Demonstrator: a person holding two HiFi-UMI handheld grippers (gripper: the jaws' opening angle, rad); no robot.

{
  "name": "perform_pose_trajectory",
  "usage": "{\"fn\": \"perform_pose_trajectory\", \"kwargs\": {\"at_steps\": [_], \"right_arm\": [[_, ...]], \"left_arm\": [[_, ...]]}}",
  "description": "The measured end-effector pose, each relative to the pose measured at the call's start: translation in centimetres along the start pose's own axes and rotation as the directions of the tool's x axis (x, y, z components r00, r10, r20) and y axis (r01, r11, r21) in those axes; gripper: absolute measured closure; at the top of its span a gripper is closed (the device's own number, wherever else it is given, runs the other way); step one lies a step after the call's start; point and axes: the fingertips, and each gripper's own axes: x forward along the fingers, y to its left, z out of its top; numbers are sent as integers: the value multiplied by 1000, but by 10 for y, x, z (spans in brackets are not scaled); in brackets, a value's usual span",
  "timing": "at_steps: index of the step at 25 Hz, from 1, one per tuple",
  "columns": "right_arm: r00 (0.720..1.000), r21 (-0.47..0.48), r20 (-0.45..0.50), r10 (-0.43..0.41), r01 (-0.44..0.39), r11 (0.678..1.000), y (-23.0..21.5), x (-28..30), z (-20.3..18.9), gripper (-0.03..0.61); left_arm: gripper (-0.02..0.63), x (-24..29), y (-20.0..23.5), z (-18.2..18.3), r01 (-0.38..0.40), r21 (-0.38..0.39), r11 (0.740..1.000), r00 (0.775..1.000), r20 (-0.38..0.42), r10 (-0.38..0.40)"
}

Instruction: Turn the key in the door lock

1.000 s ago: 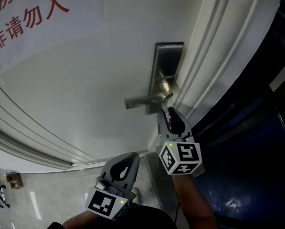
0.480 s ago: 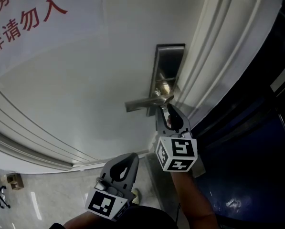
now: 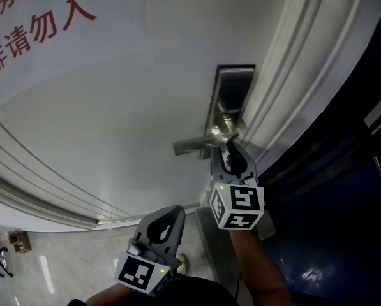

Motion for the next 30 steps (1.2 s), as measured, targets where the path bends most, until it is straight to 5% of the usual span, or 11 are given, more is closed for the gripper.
{"fn": "perform_pose_trajectory", "kwargs": {"at_steps": [19, 30], "right_arm": [[999, 28, 5, 46, -46, 999, -1, -46, 3, 453], [991, 95, 9, 135, -135, 986, 21, -97, 5, 558]], "left_arm": [[611, -6, -27, 7, 58, 8, 998, 998, 24, -58], [611, -8, -46, 13, 78, 31, 996, 996, 40, -79]]}}
